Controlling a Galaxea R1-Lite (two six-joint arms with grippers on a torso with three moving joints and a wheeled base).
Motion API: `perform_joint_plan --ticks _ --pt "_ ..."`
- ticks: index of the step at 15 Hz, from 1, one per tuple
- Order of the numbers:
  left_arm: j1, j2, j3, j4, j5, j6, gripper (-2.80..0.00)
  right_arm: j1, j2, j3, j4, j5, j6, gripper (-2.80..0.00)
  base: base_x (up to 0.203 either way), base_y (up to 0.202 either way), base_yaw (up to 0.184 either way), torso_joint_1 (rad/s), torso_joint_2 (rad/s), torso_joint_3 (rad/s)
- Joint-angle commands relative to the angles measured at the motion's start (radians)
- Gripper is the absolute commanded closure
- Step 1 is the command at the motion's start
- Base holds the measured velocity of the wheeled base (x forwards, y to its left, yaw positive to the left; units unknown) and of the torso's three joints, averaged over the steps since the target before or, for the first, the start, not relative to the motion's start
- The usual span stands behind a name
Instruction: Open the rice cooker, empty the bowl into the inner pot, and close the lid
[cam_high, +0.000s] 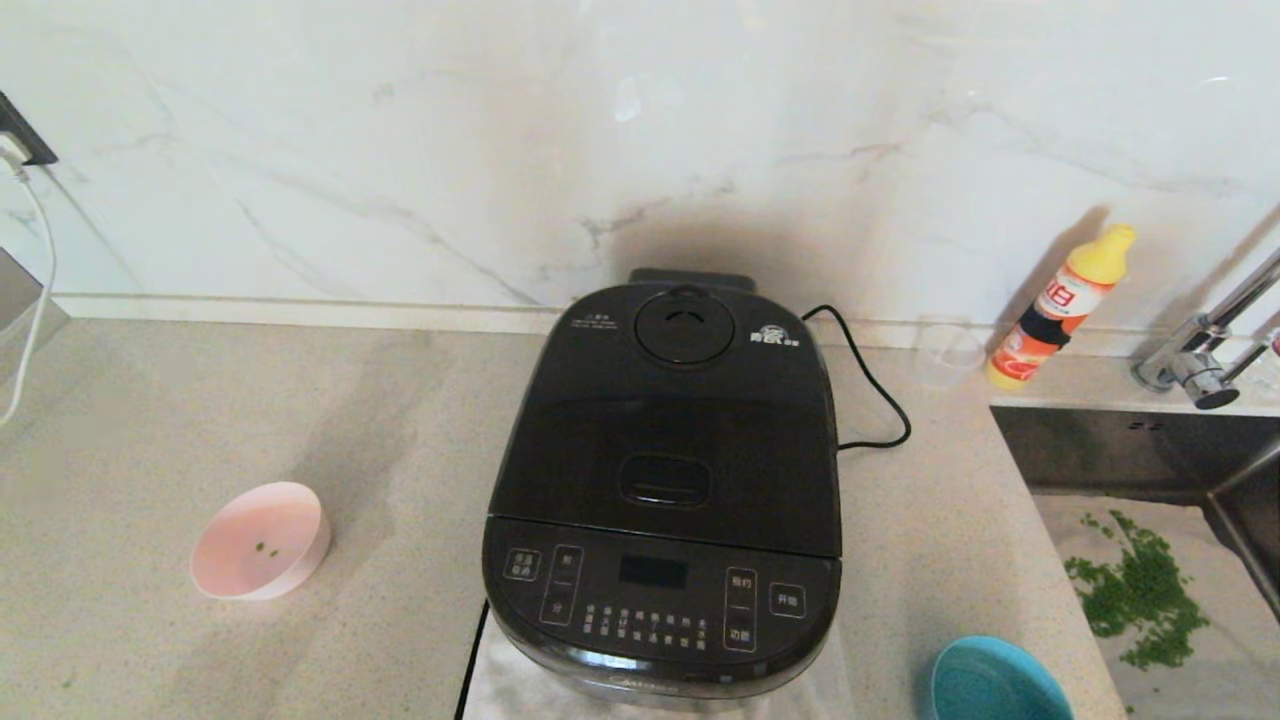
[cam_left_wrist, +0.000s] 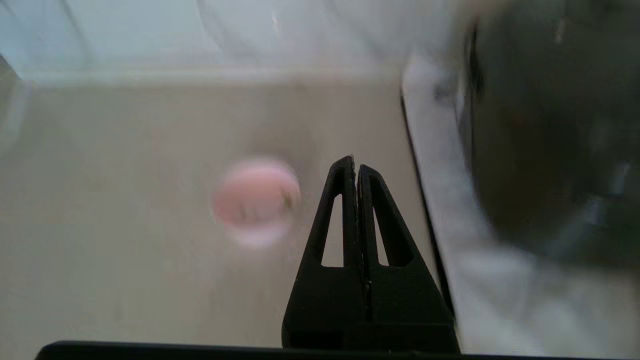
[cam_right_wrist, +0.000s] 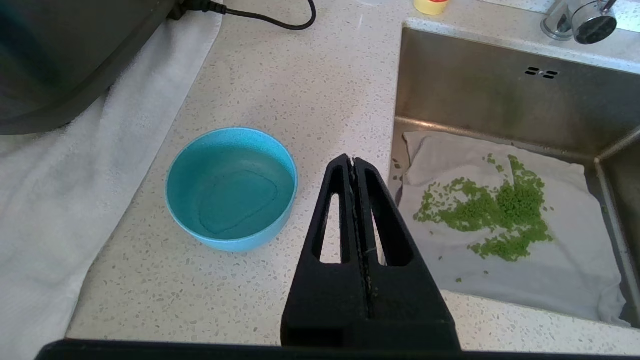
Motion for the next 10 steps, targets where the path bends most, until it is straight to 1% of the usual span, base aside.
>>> perform_joint_plan --ticks 1,2,3,4,10 --pt "0.004 -0.104 0.167 0.012 -0.008 0.020 0.00 0.000 0.000 0.000 0.000 0.001 -0.001 0.00 0.000 0.000 0.000 0.000 0.00 0.000" --pt "0.003 -0.106 0.188 0.038 0.008 0.019 0.00 0.000 0.000 0.000 0.000 0.001 -0.001 0.00 0.000 0.000 0.000 0.000 0.00 0.000" --pt "0.003 -0.107 0.183 0.102 0.028 0.015 0.00 0.000 0.001 0.000 0.000 0.001 0.000 0.00 0.000 0.000 0.000 0.000 0.00 0.000" --pt "0.003 -0.108 0.177 0.118 0.032 0.017 0.00 0.000 0.000 0.000 0.000 0.001 -0.001 0.00 0.000 0.000 0.000 0.000 0.00 0.000" --pt "0.003 -0.108 0.186 0.092 0.036 0.003 0.00 0.000 0.001 0.000 0.000 0.007 -0.018 0.00 0.000 0.000 0.000 0.000 0.00 0.000"
